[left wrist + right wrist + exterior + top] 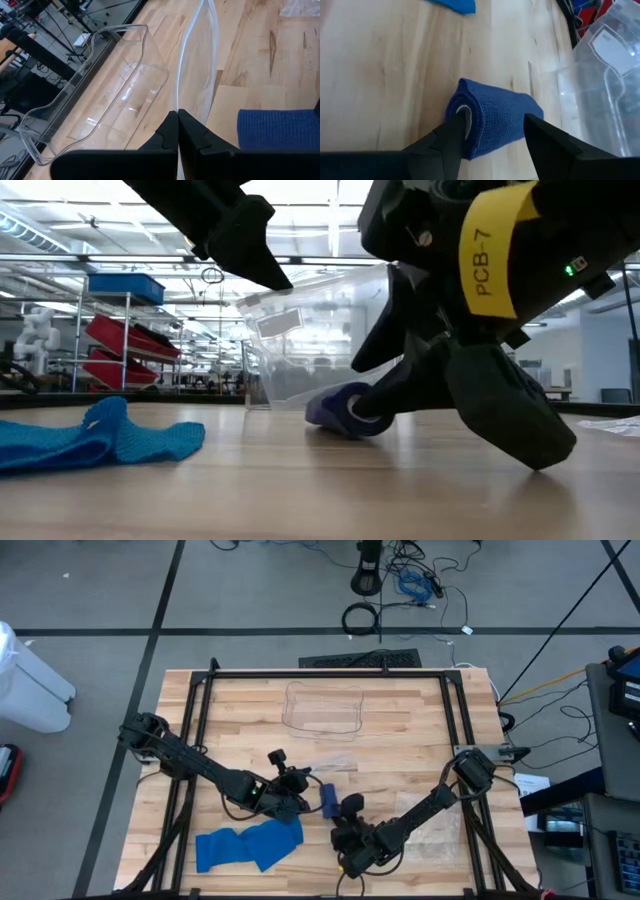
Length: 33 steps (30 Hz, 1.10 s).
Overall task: Roll bandage
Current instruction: Put the rolled purple bandage into the transparent zip bag
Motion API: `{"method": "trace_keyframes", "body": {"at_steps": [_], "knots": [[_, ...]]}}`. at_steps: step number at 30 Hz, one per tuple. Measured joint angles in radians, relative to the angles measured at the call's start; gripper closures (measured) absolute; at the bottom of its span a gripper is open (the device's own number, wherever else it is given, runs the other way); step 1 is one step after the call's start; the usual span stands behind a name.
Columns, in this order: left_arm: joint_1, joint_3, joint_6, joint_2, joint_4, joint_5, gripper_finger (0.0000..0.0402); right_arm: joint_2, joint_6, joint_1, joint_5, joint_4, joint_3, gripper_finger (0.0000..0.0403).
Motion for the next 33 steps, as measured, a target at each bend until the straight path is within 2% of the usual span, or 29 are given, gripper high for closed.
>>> {"method": "trace_keyframes", "body": {"at_steps": [5, 9, 26, 33], "knots": [[0.000, 0.000, -0.002, 0.000, 0.000, 0.023, 0.0402, 0.000, 0.000, -0.012, 0.007, -0.014, 0.000, 0.0219], [0.000, 0.000, -0.003, 0.000, 0.000, 0.050, 0.0402, 0.000, -0.001, -0.032, 0.010, -0.018, 0.000, 0.0237], [0.001, 0.000, -0.003, 0.000, 0.000, 0.091, 0.0402, -0.001, 0.026, -0.081, -0.024, -0.033, -0.002, 0.0393], [0.002, 0.000, 0.046, 0.000, -0.021, 0.091, 0.0402, -0.028, 0.019, -0.038, -0.008, -0.071, -0.007, 0.0399]]}}
